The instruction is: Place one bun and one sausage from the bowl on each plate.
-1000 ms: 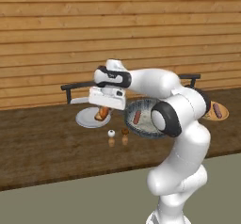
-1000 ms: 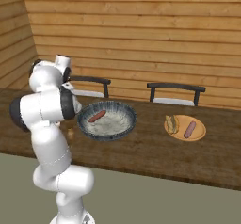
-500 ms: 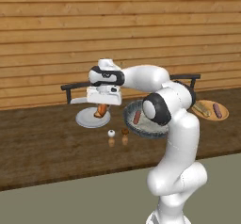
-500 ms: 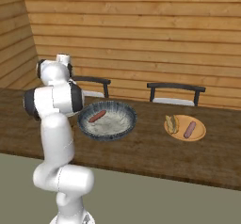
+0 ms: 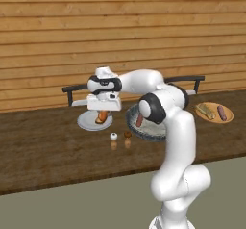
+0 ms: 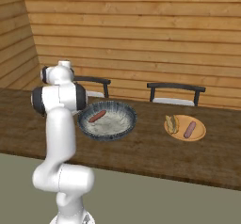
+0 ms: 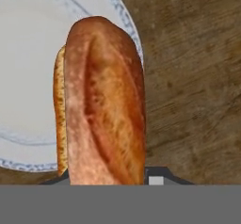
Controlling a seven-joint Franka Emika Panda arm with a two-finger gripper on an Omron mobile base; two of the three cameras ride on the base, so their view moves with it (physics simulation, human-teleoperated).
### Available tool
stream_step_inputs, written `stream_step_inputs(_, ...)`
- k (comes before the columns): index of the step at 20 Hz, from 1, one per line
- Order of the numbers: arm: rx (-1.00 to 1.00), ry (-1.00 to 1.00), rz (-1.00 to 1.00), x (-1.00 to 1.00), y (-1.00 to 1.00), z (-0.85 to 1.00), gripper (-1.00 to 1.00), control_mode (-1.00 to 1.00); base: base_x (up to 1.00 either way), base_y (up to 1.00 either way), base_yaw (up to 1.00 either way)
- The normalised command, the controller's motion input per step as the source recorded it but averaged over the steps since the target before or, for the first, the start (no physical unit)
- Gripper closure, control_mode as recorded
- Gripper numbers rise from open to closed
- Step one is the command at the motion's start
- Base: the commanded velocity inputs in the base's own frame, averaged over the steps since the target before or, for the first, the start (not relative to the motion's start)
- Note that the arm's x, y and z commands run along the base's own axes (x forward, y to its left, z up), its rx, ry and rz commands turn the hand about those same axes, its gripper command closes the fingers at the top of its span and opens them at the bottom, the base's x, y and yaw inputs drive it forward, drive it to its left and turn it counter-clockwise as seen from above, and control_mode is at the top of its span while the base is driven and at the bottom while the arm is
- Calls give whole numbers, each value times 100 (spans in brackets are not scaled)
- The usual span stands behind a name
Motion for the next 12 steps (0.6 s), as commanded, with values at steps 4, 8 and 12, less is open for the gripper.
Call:
stream_step_inputs(4, -1, 0, 0, 45, 0, -17, 100, -100, 0, 0, 0)
stream_step_inputs(8, 0, 0, 0, 52, 0, -11, 100, -100, 0, 0, 0)
stream_step_inputs(12, 0, 0, 0, 29, 0, -17, 100, -100, 0, 0, 0)
